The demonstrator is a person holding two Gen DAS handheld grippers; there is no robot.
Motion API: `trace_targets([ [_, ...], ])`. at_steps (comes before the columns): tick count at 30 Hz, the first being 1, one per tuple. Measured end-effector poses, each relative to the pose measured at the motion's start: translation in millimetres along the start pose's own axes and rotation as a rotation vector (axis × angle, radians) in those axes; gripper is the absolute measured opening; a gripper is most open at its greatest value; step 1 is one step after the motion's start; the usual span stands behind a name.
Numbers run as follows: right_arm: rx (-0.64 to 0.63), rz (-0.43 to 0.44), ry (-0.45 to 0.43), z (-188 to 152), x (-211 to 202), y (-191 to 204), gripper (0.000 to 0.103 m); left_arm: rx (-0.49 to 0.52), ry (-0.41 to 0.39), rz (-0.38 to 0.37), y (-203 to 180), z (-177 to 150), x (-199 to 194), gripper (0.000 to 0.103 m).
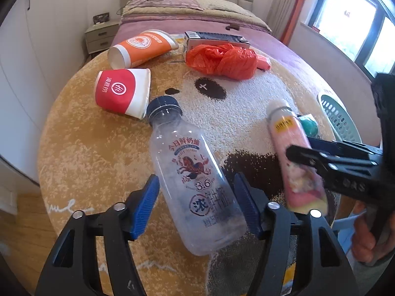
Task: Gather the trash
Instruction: 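Grasp the pink drink bottle with the right tool while the left tool lifts the clear bottle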
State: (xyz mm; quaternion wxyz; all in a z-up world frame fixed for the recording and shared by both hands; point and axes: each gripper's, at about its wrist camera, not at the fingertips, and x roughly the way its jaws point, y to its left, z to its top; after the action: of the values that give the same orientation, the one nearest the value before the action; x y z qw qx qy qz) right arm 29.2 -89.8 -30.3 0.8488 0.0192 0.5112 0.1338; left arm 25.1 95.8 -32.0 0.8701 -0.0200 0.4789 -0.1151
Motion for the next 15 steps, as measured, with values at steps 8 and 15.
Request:
trace_targets([
  [8, 0.014, -0.030, 0.005, -16, -15, -13, 0.051, 0.001, 0.000, 0.105, -7, -1, 15, 0.065],
  [15, 0.110, 0.014, 0.003, -29, -1, -20, 0.060, 0.002, -0.019, 0.151, -12, -3, 17, 0.062],
])
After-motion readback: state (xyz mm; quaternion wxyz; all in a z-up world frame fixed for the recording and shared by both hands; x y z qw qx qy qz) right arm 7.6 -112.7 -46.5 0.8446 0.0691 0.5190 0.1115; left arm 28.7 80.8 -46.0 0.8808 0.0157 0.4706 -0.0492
